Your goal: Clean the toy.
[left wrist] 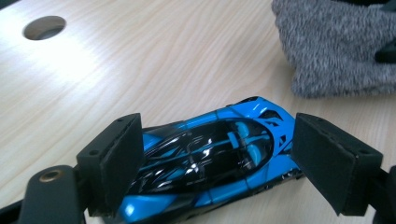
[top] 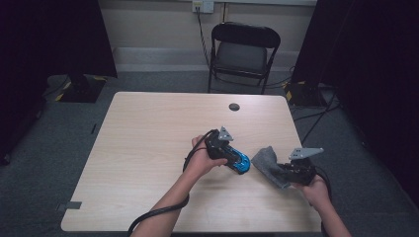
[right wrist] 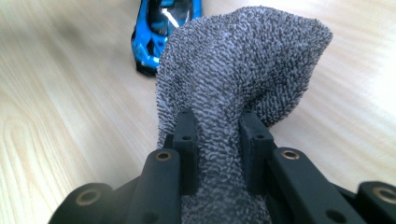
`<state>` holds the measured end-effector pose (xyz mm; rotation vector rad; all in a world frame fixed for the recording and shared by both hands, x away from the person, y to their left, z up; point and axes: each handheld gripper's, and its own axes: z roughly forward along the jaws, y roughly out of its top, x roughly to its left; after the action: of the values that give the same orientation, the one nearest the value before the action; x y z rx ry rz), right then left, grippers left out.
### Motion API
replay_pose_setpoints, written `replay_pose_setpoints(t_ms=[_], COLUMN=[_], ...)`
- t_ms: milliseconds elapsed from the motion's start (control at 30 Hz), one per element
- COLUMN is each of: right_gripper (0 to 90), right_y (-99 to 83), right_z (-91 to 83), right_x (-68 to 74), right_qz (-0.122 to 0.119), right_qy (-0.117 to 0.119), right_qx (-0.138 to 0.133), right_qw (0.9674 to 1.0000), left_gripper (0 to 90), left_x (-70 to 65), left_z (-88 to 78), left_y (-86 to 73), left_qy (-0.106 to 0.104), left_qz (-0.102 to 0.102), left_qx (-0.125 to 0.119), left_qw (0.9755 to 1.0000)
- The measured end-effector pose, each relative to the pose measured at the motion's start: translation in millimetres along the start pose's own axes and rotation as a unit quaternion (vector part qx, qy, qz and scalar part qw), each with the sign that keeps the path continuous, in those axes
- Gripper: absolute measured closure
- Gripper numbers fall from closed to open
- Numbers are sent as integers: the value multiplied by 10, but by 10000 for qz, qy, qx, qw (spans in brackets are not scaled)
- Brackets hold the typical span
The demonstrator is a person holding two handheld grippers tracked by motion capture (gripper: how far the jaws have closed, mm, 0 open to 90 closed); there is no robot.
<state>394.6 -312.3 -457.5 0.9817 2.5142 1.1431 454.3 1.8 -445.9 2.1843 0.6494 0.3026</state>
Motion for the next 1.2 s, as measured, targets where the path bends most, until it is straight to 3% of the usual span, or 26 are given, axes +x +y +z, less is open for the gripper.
replay_pose_setpoints(t_ms=[200, 367, 600, 633, 867, 1200], right_gripper=[721, 721, 720, 720, 719, 718], right_y=[217, 436, 731, 818, 1047, 1342], right_z=[-47, 34, 303, 400, 680, 1139], right_x=[10, 106, 304, 382, 586, 959], right_qz=[84, 40, -120, -197, -366, -720], right_qy=[-37, 6, 230, 278, 484, 848], right_qx=[-158, -202, -213, -175, -129, 65], right_qw=[9998, 9998, 9994, 9993, 9981, 9938], left_gripper=[172, 172, 172, 173, 173, 175], left_x=[87, 143, 222, 243, 296, 343], left_z=[-218, -401, -628, -685, -875, -1123], left_y=[-79, -201, -459, -549, -810, -1094], left_qy=[84, 150, 271, 339, 478, 701], left_qz=[-55, -131, -268, -313, -484, -734], left_qx=[15, 6, 32, 44, 71, 37], left_qw=[9999, 9998, 9993, 9989, 9977, 9948])
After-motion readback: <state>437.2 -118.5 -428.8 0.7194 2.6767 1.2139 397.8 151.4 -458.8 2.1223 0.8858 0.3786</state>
